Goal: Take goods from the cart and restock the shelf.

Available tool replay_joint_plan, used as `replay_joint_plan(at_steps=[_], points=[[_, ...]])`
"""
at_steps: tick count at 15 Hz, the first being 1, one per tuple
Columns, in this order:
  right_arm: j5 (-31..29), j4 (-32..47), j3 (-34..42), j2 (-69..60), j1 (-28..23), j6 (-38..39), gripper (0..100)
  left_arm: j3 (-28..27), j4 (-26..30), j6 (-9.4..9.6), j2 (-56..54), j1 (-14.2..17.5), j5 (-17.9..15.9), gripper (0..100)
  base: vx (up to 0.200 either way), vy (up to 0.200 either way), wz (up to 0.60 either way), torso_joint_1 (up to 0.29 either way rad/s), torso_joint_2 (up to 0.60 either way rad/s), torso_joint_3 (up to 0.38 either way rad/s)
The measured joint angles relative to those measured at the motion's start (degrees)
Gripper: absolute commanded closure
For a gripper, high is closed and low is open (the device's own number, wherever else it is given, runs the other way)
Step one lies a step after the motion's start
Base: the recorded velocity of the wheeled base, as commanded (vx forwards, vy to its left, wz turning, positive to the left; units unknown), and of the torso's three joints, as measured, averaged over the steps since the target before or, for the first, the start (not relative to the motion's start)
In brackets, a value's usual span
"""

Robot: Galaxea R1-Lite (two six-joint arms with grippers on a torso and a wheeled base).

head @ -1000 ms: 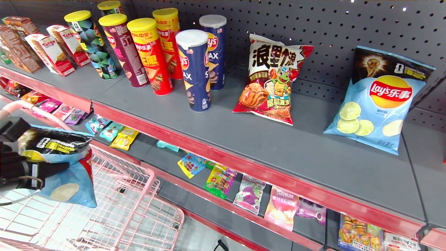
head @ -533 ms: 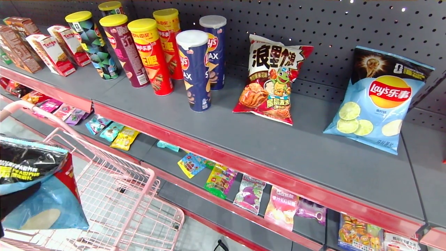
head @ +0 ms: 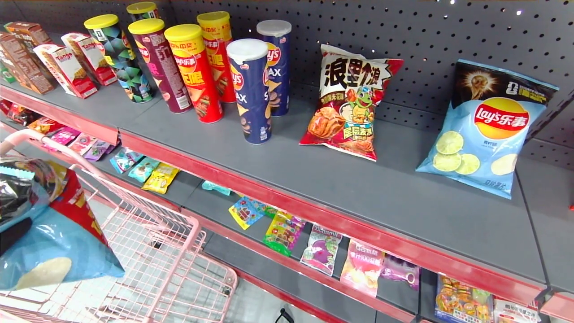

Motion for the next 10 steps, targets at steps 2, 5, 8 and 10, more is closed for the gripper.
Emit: replay_joint_plan(at_steps=[2, 5, 8, 10], points=[[0.00, 0.00, 0.00, 0.00, 0.00, 0.02, 0, -0.30, -0.10, 0.02, 0.35, -0.74, -0.94, 100, 0.000, 0.000, 0.00, 0.000, 0.00, 0.000], [0.00, 0.00, 0.00, 0.00, 0.00, -0.06, 0, -0.80, -0.10, 1.58, 1.32, -0.94, 1.83, 100, 0.000, 0.000, 0.00, 0.000, 0.00, 0.000], [0.00, 0.00, 0.00, 0.00, 0.00, 0.00, 0, -4.50, -0.05, 3.34, 4.30, -3.44, -3.32, 100, 0.000, 0.000, 0.00, 0.000, 0.00, 0.000], [-0.02, 0.00, 0.00, 0.00, 0.00, 0.02, 0, -10.57, -0.05, 5.95, 8.79, -9.25, -8.90, 100, 0.000, 0.000, 0.00, 0.000, 0.00, 0.000]])
